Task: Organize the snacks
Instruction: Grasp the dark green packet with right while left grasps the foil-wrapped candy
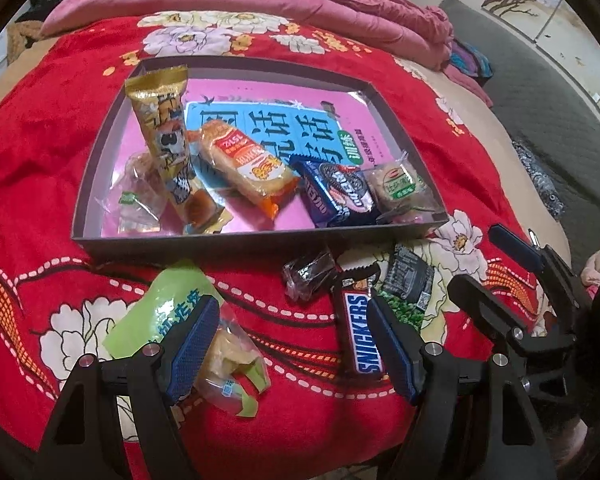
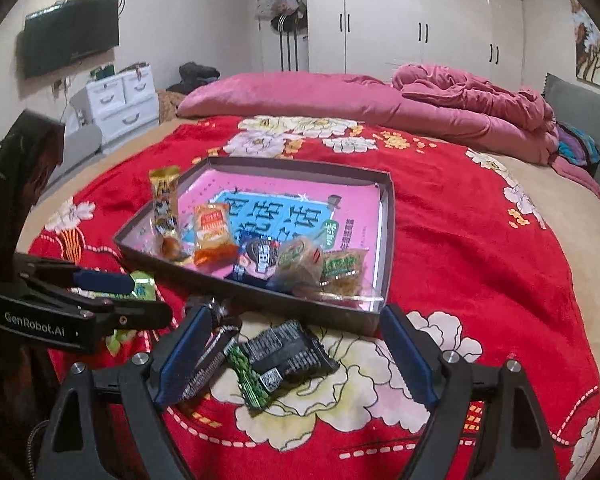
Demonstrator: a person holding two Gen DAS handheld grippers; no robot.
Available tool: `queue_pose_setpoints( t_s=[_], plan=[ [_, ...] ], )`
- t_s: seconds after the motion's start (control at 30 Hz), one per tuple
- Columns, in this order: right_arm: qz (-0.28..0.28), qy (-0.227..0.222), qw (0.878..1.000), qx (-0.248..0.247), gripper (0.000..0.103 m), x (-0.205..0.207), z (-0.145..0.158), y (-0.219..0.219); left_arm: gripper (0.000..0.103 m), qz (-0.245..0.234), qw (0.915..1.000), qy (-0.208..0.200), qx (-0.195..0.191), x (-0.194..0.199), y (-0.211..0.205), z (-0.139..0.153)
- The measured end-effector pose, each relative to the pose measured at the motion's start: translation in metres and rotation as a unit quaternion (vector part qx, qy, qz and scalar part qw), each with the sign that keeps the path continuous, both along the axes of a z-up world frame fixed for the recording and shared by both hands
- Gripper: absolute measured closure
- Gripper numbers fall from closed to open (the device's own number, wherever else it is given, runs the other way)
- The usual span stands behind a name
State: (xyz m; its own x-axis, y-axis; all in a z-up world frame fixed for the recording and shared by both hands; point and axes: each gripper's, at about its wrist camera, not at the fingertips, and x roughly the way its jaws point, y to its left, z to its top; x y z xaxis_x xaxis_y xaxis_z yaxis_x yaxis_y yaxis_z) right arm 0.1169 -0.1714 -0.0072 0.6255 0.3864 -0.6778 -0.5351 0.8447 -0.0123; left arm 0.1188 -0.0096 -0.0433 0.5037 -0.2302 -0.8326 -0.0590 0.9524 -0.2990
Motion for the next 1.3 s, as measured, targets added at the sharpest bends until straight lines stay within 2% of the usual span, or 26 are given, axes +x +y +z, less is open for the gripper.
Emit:
queue_pose_setpoints(
  t_s=[0.33, 0.7, 0.83, 1.1, 1.3],
  plan=[
    [0.017, 0.047, 0.997, -0.057, 0.016, 0.006, -0.030, 0.007, 0.026, 0.002, 0.9999, 0.010, 0.006, 0.005, -0.001, -0.009],
    [0.026, 0.082, 0.993, -0.086, 0.013, 0.021, -0.053, 0.011, 0.026, 0.005, 0.9998, 0.017, 0.005, 0.014, 0.000, -0.015],
    [0.030, 0.089, 0.991, -0.094, 0.010, 0.023, -0.059, 0.015, 0.026, 0.010, 0.9997, 0.021, 0.012, 0.019, -0.001, -0.019],
    [0.034, 0.088, 0.990, -0.104, 0.009, 0.027, -0.065, 0.025, 0.026, 0.029, 0.9992, 0.028, 0.001, 0.032, 0.002, -0.026],
    [0.026, 0.103, 0.989, -0.099, 0.009, 0.033, -0.068, 0.025, 0.026, 0.041, 0.9987, 0.030, -0.011, 0.040, 0.001, -0.029]
  ],
)
